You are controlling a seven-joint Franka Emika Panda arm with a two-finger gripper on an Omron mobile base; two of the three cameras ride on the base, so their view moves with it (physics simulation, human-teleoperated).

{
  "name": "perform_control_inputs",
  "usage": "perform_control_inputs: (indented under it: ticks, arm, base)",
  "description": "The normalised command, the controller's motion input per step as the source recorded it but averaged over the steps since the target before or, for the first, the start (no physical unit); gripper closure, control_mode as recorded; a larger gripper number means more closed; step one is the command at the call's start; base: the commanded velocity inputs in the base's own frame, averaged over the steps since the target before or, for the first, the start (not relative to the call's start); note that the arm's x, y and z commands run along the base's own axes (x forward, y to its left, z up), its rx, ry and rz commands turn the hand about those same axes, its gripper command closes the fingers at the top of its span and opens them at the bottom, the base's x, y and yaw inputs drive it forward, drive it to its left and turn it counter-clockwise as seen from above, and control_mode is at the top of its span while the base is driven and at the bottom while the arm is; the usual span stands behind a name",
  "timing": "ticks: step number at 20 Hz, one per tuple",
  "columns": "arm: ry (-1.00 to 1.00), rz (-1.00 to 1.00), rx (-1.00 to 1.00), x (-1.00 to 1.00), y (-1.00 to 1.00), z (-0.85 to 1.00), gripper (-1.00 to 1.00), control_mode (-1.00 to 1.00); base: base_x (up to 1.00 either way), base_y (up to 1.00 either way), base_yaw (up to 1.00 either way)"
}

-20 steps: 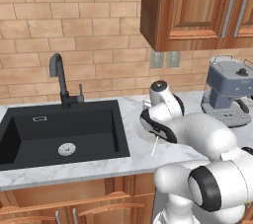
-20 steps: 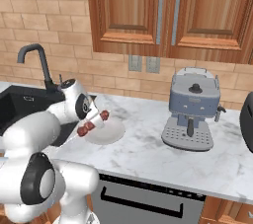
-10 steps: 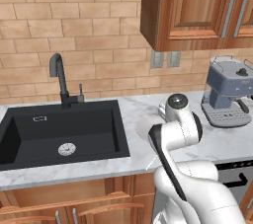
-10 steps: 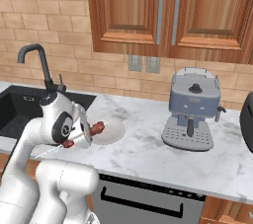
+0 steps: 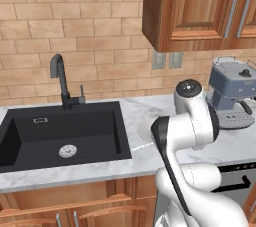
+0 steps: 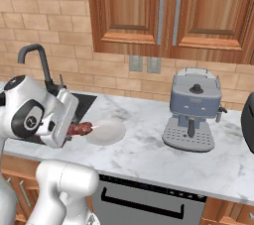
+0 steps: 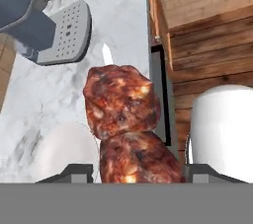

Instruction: Place the cold items (lime and squash) from the fridge in one tupperware on the dining counter. Place the warm items (hot dog and kebab skewer) in the stove area in another tupperware.

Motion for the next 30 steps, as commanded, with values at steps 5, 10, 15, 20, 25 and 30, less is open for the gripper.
perform_control_inputs:
  ticks: [5, 10, 15, 20, 25, 30]
  arm:
    - [-0.47, -0.41, 0.1, -0.79, -0.04, 0.18, 1.0, -1.0]
    - [-0.46, -0.34, 0.12, -0.62, -0.3, -0.06, 1.0, -1.0]
    - [-0.25, -0.16, 0.15, -0.15, -0.27, -0.24, 1.0, -1.0]
    - [-0.15, -0.01, 0.06, 0.0, -0.1, -0.32, 1.0, -1.0]
    - [-0.16, 0.0, 0.03, 0.0, -0.01, -0.29, 1.0, -1.0]
    - [-0.04, 0.0, 0.01, 0.0, 0.0, -0.04, 1.0, 1.0]
  base:
    - [0.0, 0.0, 0.0]
    - [0.0, 0.0, 0.0]
    - [0.0, 0.0, 0.0]
    - [0.0, 0.0, 0.0]
    - [0.0, 0.0, 0.0]
    - [-0.31, -0.05, 0.01]
